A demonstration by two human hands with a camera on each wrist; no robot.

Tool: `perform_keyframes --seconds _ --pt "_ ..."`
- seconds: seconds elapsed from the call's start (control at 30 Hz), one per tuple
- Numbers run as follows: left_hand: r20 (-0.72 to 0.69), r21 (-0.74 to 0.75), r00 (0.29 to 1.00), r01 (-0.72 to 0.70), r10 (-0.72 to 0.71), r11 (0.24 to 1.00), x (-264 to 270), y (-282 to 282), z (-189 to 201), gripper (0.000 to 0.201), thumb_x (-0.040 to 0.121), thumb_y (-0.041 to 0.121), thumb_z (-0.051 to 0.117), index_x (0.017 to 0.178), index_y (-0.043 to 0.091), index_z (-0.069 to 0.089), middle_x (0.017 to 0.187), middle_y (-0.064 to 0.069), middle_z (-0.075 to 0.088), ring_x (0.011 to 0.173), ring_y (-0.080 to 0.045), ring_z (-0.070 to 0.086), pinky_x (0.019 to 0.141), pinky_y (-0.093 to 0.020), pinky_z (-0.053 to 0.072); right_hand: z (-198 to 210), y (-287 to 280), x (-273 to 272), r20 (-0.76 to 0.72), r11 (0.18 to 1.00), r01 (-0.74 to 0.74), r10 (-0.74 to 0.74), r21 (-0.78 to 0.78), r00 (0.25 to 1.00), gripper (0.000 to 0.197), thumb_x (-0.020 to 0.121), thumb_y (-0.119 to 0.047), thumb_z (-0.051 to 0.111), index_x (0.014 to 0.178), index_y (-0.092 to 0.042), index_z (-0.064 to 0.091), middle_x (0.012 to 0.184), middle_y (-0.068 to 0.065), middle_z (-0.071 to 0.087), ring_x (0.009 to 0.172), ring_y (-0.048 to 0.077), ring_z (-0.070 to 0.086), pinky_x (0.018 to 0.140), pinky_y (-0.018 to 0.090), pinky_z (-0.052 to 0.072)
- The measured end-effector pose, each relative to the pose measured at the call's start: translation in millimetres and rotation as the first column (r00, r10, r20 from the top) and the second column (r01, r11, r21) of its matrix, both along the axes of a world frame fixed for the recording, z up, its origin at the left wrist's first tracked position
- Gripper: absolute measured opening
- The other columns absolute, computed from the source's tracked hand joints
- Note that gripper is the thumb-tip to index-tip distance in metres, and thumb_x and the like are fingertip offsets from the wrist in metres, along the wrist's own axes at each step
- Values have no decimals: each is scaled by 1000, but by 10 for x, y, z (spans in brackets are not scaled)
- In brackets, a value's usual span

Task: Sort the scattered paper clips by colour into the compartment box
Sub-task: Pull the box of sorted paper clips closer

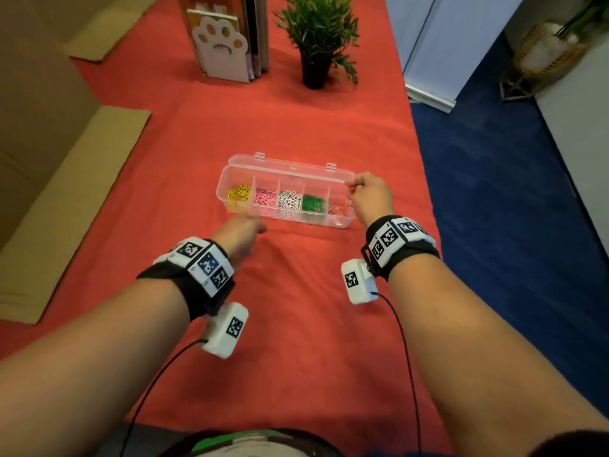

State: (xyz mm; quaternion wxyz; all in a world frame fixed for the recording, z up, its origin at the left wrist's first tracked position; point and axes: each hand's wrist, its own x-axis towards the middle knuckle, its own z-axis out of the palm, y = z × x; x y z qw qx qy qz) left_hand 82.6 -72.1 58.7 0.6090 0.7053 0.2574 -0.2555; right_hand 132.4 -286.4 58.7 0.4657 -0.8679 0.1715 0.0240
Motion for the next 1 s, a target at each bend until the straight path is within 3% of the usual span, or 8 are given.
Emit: perform_keyframes --seconds 0.13,0.2,0.27,0.33,0.47,0.77,0.87,1.0 --pt "35 127 999 -37 32 991 27 385 -86 26 86 6 47 62 17 46 63 0 42 57 -16 39 56 -25 34 42 166 115 -167 931 -240 200 -274 965 25 85 1 43 95 -6 65 117 21 63 107 31 61 70 24 46" --pt "85 191 995 -69 53 979 123 496 -86 22 83 6 47 62 14 49 54 0 44 56 -19 37 52 -26 28 58 177 96 -171 923 -213 165 -321 971 31 86 -1 47 113 -3 62 122 19 62 113 29 58 82 27 45" --pt "139 227 987 -110 80 968 236 595 -133 21 86 12 49 105 11 60 88 -4 65 82 -25 56 72 -29 45 68 159 54 -82 951 -81 59 -299 995 43 82 6 45 121 -5 61 123 15 63 116 28 58 97 30 43" --pt "165 292 983 -130 84 948 348 651 -147 54 89 17 49 141 8 34 141 -11 45 127 -25 46 108 -36 37 57 104 29 28 948 48 -41 -313 999 45 81 8 43 119 -6 62 122 15 62 114 29 58 99 32 44" --pt "206 243 974 -144 94 959 508 661 -106 58 92 17 45 146 13 24 154 -5 28 141 -20 30 116 -39 27 5 47 24 -127 970 11 -43 -244 991 41 90 -4 42 130 -3 51 132 19 55 122 32 52 101 33 40" --pt "250 348 966 -159 72 924 467 750 -323 34 90 19 46 120 15 61 99 -15 69 85 -35 67 81 -45 56 -172 35 -17 -215 991 22 -50 -132 975 30 95 -12 33 88 -4 62 98 18 58 89 24 51 76 30 37" --pt "206 302 968 -200 142 932 406 785 -368 29 90 12 48 109 24 66 69 -3 63 48 -17 59 52 -29 55 -187 41 -16 -248 996 85 -83 -3 965 32 93 -7 44 122 -2 57 126 14 58 115 27 56 98 31 44" --pt "198 244 965 -217 171 945 433 835 -434 34 87 3 50 112 19 67 83 -11 67 47 -15 60 55 -27 56 -184 52 -14 -245 962 197 -148 189 958 58 90 10 40 144 -9 33 143 8 45 116 19 57 93 26 48"
